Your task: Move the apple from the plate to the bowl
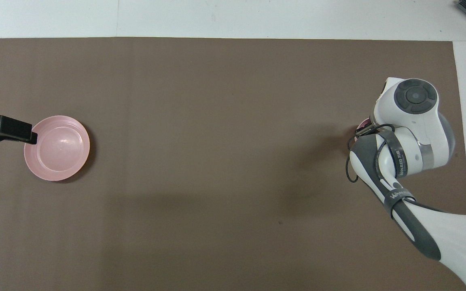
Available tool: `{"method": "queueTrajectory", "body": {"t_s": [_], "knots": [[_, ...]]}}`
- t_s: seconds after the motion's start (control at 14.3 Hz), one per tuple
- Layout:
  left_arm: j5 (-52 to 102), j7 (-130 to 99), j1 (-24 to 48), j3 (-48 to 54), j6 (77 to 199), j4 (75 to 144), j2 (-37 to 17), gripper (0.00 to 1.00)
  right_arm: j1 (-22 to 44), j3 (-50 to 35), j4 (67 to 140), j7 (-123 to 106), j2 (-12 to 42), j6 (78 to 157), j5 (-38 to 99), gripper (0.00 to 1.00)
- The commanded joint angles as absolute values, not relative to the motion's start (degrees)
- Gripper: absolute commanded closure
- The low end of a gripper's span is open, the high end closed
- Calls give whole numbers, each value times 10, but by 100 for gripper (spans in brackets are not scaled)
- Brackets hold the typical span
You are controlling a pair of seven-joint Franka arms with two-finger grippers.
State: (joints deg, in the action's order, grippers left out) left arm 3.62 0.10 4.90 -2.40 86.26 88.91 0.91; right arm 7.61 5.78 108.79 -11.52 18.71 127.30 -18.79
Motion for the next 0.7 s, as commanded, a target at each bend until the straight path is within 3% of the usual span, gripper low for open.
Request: {"method": "queueTrajectory", "body": {"t_s": [0.0, 0.14, 0.35, 0.49, 0.63], "knots": [[22, -8, 54, -26, 854, 883, 12, 0, 64, 54, 1098, -118, 182, 1288, -178, 56], [22, -3, 54, -27, 856, 883, 12, 0, 62, 54, 1099, -120, 182, 1288, -178, 43], [22, 2, 54, -29, 856, 883, 13, 0, 62, 54, 1098, -119, 182, 1289, -178, 14], [22, 17, 54, -31, 855, 883, 13, 0, 62, 54, 1099, -119, 182, 1289, -178, 5], [25, 21, 54, -32, 856, 886, 18, 0, 62, 54, 1098, -119, 183, 1294, -178, 2]]}}
